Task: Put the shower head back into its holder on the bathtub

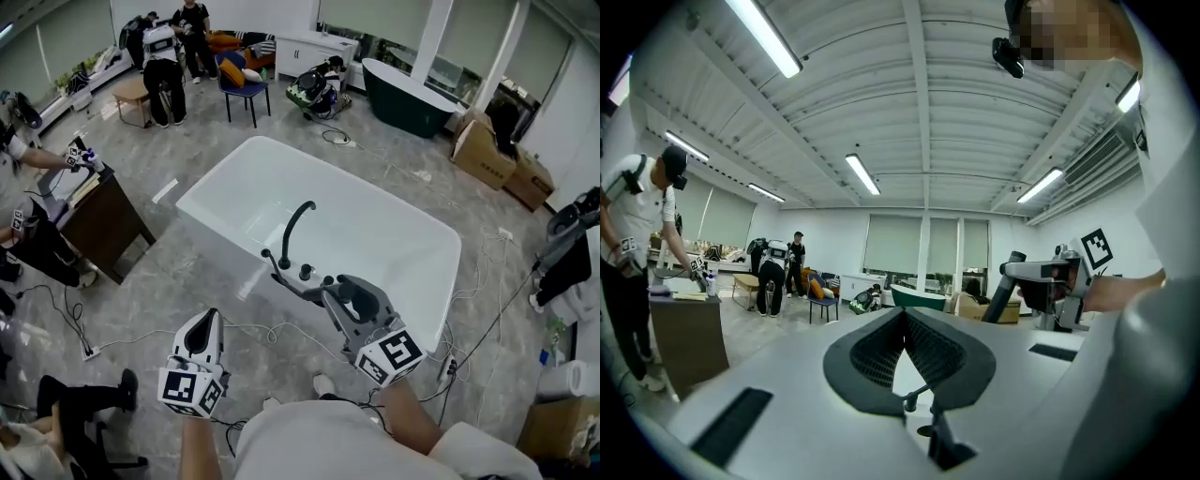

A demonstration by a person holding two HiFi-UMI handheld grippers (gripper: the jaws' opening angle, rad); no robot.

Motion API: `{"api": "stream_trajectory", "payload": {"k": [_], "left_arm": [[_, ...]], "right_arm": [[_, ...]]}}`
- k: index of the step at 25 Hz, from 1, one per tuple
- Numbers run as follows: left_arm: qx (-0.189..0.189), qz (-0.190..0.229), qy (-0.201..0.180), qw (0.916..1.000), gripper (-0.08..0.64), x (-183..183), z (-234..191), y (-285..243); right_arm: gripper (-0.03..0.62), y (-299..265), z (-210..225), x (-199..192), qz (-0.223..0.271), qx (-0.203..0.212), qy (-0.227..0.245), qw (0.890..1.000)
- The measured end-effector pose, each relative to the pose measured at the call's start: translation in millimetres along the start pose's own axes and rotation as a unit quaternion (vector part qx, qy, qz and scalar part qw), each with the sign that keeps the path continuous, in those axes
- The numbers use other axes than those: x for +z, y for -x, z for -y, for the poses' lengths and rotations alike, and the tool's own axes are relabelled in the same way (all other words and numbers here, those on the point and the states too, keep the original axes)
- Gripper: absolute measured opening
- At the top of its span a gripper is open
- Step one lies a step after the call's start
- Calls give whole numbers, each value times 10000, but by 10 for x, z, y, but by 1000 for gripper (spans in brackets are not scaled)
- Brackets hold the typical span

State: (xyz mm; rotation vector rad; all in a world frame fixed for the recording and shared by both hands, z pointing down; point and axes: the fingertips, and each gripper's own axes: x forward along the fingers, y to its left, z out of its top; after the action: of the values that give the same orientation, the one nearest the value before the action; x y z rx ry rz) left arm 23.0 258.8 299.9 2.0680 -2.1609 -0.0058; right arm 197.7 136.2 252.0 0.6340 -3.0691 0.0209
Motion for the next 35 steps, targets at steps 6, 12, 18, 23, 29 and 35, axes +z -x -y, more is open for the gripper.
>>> {"api": "stream_trajectory", "payload": {"k": [6,12,18,23,29,35], "left_arm": [[-57,-3,14,10000,11,-46,-159,218],[-104,-20,40,9999,11,-60,-242,433],[-100,25,135,9999,11,-103,-301,614],[-88,33,185,9998,11,-101,-374,648],[-71,-89,114,9999,11,-149,-481,502],[-66,-133,64,9999,11,-105,-613,233]], "right_arm": [[146,-73,-220,10,13,-132,79,9999],[146,-71,-407,4,-64,-238,88,9997],[146,-95,-518,-31,-112,-286,88,9995],[146,-196,-579,36,-44,-206,104,9997],[146,-370,-513,79,28,-159,94,9998],[146,-601,-370,149,119,-92,118,9998]]}}
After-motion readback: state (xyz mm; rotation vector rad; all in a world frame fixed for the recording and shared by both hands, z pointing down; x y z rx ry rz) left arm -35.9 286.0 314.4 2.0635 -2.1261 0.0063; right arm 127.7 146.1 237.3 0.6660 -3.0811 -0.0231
